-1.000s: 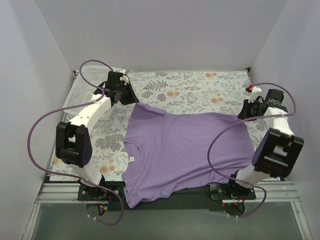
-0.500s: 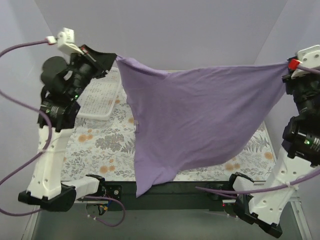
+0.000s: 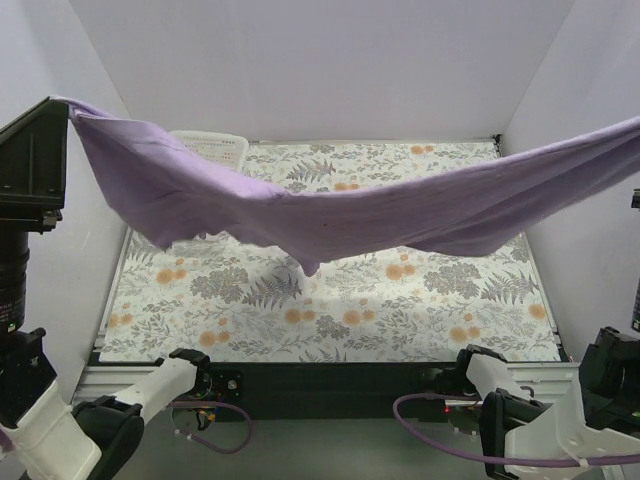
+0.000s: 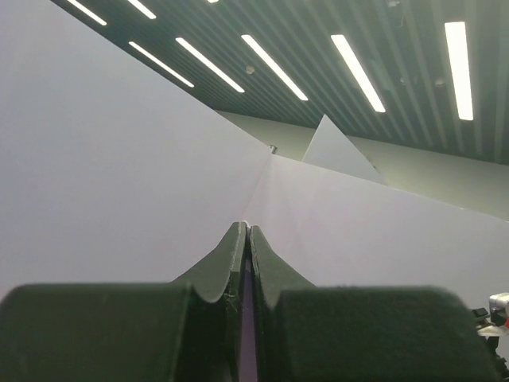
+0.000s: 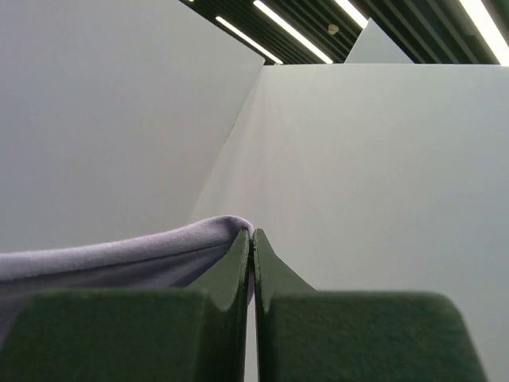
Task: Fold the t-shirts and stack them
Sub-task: Flatten the tshirt out
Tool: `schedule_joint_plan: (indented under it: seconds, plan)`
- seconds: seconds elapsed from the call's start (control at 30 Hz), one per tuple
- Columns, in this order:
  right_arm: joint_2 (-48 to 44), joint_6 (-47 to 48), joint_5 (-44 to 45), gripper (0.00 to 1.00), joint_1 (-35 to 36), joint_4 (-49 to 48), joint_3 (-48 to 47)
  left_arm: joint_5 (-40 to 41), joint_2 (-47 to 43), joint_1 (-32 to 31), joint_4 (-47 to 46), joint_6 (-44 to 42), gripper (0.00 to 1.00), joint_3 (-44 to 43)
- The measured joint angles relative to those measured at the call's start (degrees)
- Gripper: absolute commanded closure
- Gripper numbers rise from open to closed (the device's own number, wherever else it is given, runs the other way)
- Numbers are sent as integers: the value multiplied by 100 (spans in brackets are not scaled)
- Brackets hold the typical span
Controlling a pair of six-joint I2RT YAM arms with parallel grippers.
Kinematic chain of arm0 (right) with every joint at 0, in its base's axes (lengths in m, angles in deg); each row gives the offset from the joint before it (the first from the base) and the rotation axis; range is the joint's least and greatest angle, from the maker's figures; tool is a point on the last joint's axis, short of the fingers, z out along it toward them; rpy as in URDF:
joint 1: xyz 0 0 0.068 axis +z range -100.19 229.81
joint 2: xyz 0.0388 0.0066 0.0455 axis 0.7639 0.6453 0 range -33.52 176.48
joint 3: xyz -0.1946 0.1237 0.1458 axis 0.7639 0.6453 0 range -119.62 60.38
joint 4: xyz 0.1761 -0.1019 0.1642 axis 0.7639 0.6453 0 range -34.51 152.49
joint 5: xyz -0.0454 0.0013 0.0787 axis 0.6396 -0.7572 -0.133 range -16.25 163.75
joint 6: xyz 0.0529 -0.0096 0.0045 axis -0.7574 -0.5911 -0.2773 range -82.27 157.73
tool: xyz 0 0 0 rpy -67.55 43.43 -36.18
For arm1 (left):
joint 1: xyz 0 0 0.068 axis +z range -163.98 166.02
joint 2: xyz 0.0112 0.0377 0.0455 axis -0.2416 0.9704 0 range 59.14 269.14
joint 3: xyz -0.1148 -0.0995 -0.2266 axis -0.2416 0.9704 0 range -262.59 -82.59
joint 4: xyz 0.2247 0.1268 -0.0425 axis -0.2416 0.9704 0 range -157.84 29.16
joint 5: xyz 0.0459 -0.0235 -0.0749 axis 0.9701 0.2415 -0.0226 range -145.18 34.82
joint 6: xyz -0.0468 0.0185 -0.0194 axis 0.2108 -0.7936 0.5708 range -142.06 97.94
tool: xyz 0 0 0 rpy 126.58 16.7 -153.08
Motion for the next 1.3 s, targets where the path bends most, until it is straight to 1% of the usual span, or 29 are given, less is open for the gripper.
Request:
schedule_joint_plan:
  seconds: [0.2, 0.27, 0.37, 0.47, 0.63, 0.67, 0.73, 0.77, 0.8, 0.83, 0.9, 0.97, 1.1, 1.17, 1.3]
  plan:
    - [2, 236, 595, 99, 387, -118, -24, 2, 190, 0, -17, 57, 100, -48]
    - [-17, 269, 629, 99, 426, -221, 227, 22, 310, 0, -57, 39, 100, 55]
    - [-149, 271, 542, 99, 450, -341, 1062, 81, 439, 0, -116, -31, 100, 490]
    - [-315, 251, 286, 99, 455, -503, 2428, 181, 538, 0, -267, -118, 100, 1285]
    - [-636, 155, -118, 99, 459, -1176, 5578, 256, 957, 0, -769, -243, 100, 3112]
    - [-621, 120, -181, 99, 459, -1316, 6046, 254, 1141, 0, -901, -262, 100, 3469]
    - [-476, 48, -334, 99, 459, -1703, 7117, 240, 1665, 0, -1294, -299, 100, 4190]
    - [-398, -20, -446, 99, 459, -2090, 7630, 223, 2006, 2, -1462, -308, 100, 4492]
    - [-317, -59, -516, 99, 459, -2330, 8004, 203, 2317, 2, -1582, -313, 100, 4680]
    - [-168, -103, -623, 99, 459, -2715, 8443, 170, 2824, 9, -1720, -321, 100, 4859]
    - [284, -212, -826, 99, 459, -3434, 9101, 116, 3718, 17, -1923, -323, 100, 4913]
    - [1021, -308, -927, 99, 463, -3904, 9287, 50, 4699, 22, -2057, -315, 100, 4771]
    - [2594, -470, -918, 99, 457, -4559, 8843, -31, 6107, 22, -2059, -229, 100, 4052]
    - [3195, -527, -903, 99, 455, -4769, 8474, -17, 6518, 22, -2028, -190, 100, 3589]
    - [3866, -662, -828, 99, 450, -5018, 7884, 90, 6889, 33, -1919, -173, 100, 2555]
